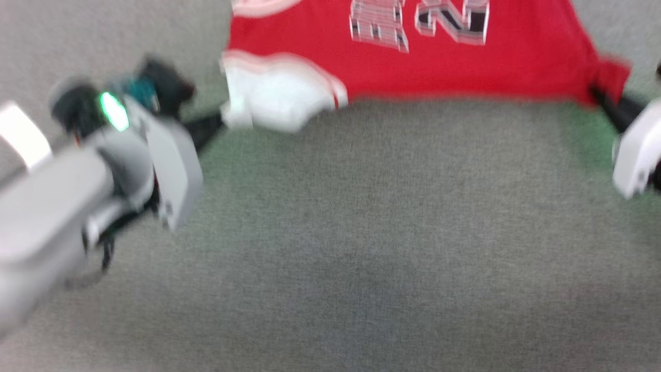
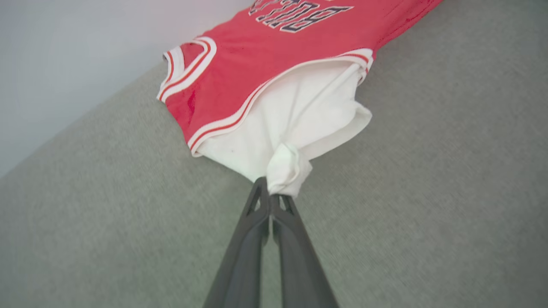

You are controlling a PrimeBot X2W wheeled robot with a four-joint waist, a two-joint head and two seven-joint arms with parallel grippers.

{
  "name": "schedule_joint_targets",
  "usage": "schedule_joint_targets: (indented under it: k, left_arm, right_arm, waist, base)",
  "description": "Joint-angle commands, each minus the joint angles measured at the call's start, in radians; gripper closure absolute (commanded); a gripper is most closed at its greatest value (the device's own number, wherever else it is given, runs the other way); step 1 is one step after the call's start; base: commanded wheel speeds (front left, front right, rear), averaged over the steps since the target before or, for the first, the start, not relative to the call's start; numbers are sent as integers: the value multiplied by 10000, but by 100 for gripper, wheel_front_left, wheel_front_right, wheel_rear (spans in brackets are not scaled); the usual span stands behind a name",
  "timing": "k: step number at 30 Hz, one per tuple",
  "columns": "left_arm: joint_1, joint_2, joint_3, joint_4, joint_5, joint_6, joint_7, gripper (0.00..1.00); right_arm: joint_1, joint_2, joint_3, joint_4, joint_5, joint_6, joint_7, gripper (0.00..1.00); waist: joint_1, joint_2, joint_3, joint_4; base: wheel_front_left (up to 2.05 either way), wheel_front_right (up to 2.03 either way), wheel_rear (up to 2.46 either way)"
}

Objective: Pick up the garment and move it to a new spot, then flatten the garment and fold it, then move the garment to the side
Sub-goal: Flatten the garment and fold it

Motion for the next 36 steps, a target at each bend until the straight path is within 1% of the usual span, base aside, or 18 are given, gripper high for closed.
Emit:
schedule_joint_targets:
  k: [1, 5, 10, 13, 17, 21, 24, 28, 31, 33, 36]
  left_arm:
    - [512, 361, -14, -420, -50, 302, 129, 100]
    - [1959, 1091, -27, -2043, -352, 1251, 398, 100]
    - [3701, 1850, -29, -3788, -713, 2427, 344, 100]
    - [4612, 2141, -29, -4526, -889, 2979, 249, 100]
    - [5669, 2378, -38, -5169, -1038, 3511, 167, 100]
    - [6627, 2466, -35, -5507, -1477, 4011, 10, 100]
    - [7216, 2402, -39, -5707, -1709, 4255, -79, 100]
    - [7812, 2398, -29, -5862, -1895, 4461, -56, 100]
    - [8131, 2358, -39, -5964, -2036, 4536, -85, 100]
    - [8214, 2361, -21, -6042, -2087, 4599, -170, 100]
    - [8085, 2544, 89, -6202, -2002, 4684, -211, 100]
  right_arm:
    - [555, -254, 115, -222, 204, -23, 170, 100]
    - [1998, -728, 1, -892, 882, -25, 581, 100]
    - [3702, -1079, -222, -1694, 1468, -23, 1146, 100]
    - [4676, -1279, -352, -2209, 1776, -23, 1492, 100]
    - [5837, -1542, -578, -2901, 2095, -23, 1960, 100]
    - [6890, -1721, -850, -3399, 2336, -26, 2511, 100]
    - [7639, -1785, -990, -3826, 2502, -26, 2988, 100]
    - [8563, -1818, -1331, -4318, 2667, -26, 3407, 100]
    - [9077, -1868, -1639, -4656, 2741, -31, 3709, 100]
    - [9325, -1903, -1913, -4872, 2676, -32, 3785, 100]
    - [9593, -1889, -2463, -5116, 2504, -34, 3732, 100]
  waist:
    - [0, 0, -828, 79]
    - [0, 0, -1258, 114]
    - [0, 0, -1622, 122]
    - [0, 0, -1764, 126]
    - [0, 0, -1884, 149]
    - [0, 0, -1948, 148]
    - [0, 0, -1977, 180]
    - [0, 0, -1966, 221]
    - [0, 0, -1918, 241]
    - [0, 0, -1874, 239]
    - [0, 0, -1805, 221]
  base:
    - [0, 0, 0]
    - [0, 0, 0]
    - [0, 0, 0]
    - [0, 0, 0]
    - [0, 0, 0]
    - [0, 0, 0]
    - [0, 0, 0]
    - [0, 0, 0]
    - [0, 0, 0]
    - [0, 0, 0]
    - [0, 0, 0]
